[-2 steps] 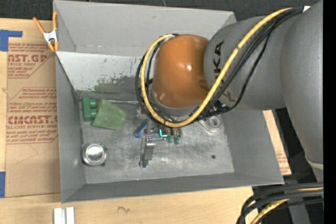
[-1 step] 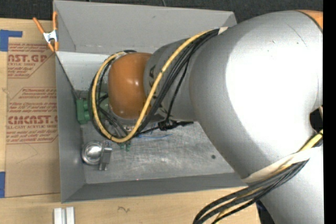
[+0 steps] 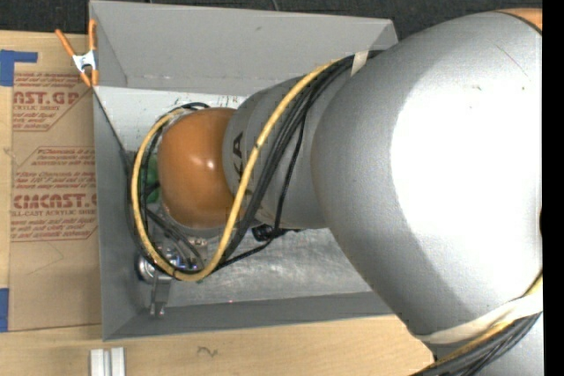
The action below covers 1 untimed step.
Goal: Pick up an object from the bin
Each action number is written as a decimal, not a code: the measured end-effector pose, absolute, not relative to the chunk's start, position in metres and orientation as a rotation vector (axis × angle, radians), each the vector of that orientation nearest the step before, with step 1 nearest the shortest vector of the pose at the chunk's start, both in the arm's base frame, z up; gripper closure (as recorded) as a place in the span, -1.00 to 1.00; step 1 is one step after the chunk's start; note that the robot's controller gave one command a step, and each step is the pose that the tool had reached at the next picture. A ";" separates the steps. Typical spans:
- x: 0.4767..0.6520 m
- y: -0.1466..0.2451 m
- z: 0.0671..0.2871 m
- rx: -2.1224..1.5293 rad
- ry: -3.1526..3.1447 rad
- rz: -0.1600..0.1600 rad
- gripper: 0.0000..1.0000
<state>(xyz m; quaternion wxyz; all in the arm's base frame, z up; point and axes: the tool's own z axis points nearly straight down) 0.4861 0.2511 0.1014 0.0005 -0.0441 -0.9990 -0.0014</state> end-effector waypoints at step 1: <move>0.480 0.228 0.099 -0.416 -3.113 0.002 -1.00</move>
Offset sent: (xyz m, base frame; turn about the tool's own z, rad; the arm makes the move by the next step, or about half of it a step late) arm -0.0059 -0.0232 -0.0014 0.1780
